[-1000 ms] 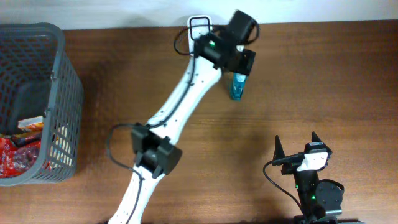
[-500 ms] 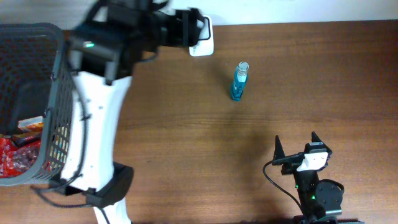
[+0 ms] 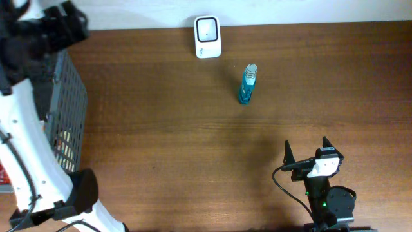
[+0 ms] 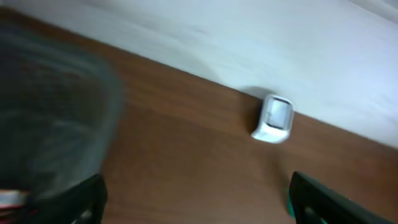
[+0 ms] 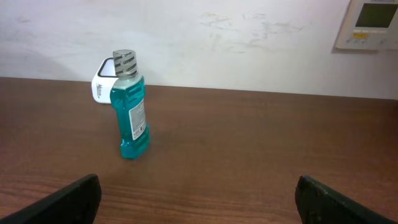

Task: Scan the item barcode
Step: 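Return the left gripper into the basket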

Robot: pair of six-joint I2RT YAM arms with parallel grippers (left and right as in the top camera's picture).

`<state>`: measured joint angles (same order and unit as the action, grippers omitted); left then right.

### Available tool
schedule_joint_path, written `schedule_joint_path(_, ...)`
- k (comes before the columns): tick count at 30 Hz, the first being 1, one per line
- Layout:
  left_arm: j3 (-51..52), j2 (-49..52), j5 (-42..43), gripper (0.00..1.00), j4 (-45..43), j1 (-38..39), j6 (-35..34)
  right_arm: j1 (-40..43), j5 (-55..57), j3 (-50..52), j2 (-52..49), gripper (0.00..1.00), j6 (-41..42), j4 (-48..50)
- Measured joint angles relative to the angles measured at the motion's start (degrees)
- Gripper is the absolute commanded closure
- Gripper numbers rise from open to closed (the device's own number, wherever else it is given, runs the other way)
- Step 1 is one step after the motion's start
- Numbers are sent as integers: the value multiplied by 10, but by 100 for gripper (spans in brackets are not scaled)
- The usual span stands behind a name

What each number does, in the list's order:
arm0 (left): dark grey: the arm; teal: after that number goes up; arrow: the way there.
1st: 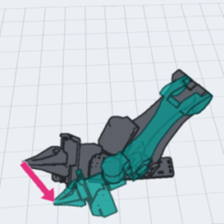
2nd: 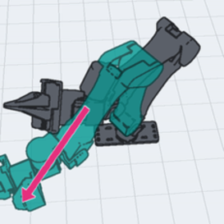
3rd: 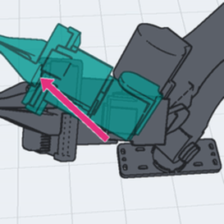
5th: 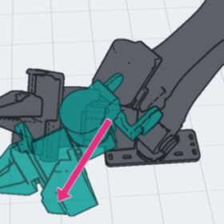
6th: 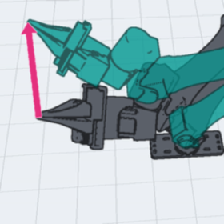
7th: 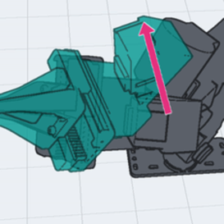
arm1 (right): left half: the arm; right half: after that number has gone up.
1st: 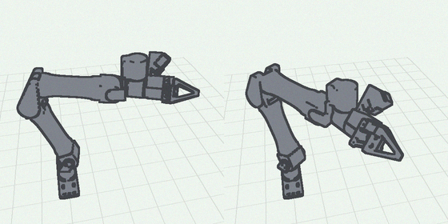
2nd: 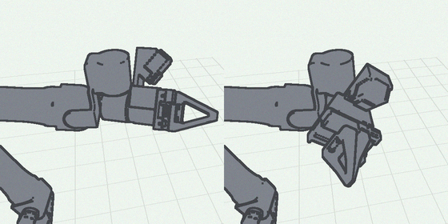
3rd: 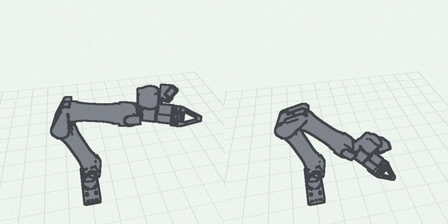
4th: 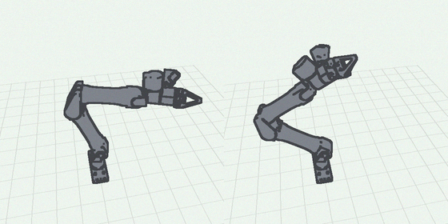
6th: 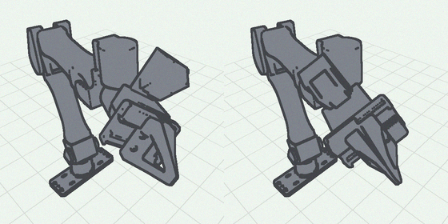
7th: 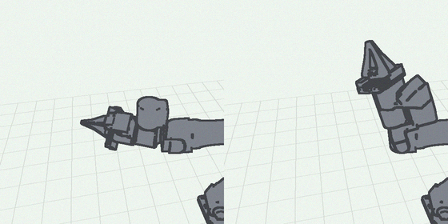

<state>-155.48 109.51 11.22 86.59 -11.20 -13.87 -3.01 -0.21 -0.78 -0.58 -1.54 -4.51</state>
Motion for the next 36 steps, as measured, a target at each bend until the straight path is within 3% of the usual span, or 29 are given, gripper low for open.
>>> schedule_joint_path(7,0,0,-57,1,43,-114,2,0,0,0,0,2,0,0)
schedule_joint_path(12,47,-1,-103,4,57,-134,2,0,0,0,0,2,0,0)
schedule_joint_path(20,241,-3,-186,2,-91,-151,-16,0,0,0,0,2,1,0)
schedule_joint_path(25,288,-3,-205,0,-106,-184,-50,0,0,0,0,2,0,0)
schedule_joint_path(36,340,-3,-211,1,-136,-218,-57,0,0,0,0,2,0,0)
